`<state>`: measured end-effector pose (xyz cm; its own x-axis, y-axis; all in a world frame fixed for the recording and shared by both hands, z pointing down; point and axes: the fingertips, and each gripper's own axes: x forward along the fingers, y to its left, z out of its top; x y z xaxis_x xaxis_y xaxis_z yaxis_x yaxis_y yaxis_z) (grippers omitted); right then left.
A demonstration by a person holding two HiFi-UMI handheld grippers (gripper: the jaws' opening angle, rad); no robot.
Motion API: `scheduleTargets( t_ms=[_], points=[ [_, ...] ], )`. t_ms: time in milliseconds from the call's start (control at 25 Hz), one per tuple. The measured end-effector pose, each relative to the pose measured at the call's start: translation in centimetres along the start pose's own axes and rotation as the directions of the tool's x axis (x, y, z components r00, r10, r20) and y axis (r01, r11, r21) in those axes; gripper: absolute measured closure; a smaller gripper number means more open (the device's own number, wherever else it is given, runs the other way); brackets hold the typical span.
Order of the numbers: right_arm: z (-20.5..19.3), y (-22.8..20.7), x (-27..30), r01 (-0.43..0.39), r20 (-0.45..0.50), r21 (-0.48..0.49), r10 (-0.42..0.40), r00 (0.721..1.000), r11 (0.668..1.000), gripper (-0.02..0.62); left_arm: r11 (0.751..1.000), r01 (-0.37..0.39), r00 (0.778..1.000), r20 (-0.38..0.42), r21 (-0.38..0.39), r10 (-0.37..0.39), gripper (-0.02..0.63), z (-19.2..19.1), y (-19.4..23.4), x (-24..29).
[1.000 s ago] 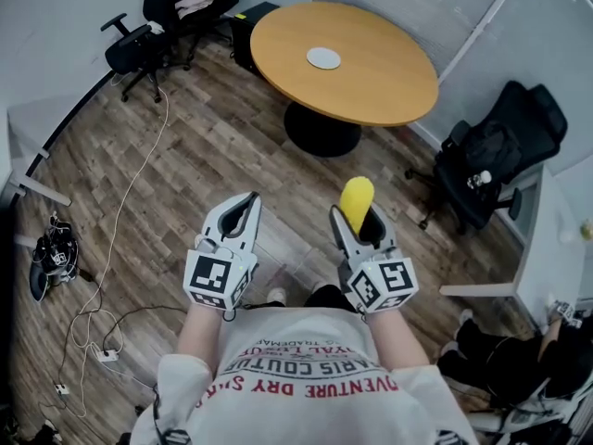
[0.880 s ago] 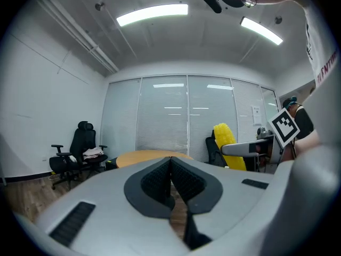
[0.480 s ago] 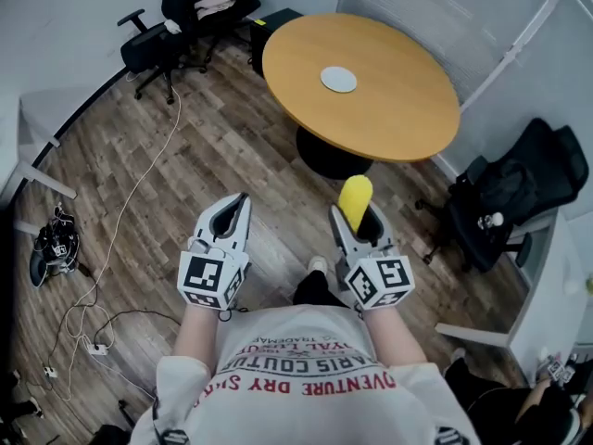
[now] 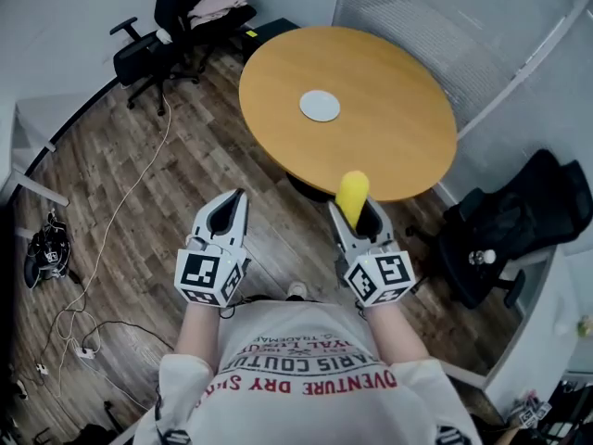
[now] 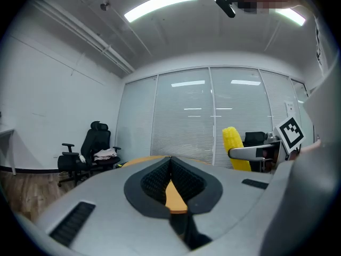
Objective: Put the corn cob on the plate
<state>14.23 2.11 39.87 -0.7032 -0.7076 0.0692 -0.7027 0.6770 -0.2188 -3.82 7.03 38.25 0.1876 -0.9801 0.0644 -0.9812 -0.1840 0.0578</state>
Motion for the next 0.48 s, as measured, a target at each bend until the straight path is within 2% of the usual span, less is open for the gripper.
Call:
scheduleTargets(
  t_ms=[200, 480],
  points=[
    [0.5, -4.9, 2.1, 0.013, -0.006, 0.031, -0.013, 1.0, 0.999, 0.328, 1.0, 0.029, 0.999, -0.039, 0.011, -0.028, 0.572, -0.8, -1.8, 4.7],
    [0.4, -8.0, 5.7, 0.042, -0.024, 0.06, -0.041, 0.999, 0.997, 0.328, 0.999, 0.049, 0.997, -0.055, -0.001, -0.049, 0.572, -0.7, 0.2, 10.1]
  ],
)
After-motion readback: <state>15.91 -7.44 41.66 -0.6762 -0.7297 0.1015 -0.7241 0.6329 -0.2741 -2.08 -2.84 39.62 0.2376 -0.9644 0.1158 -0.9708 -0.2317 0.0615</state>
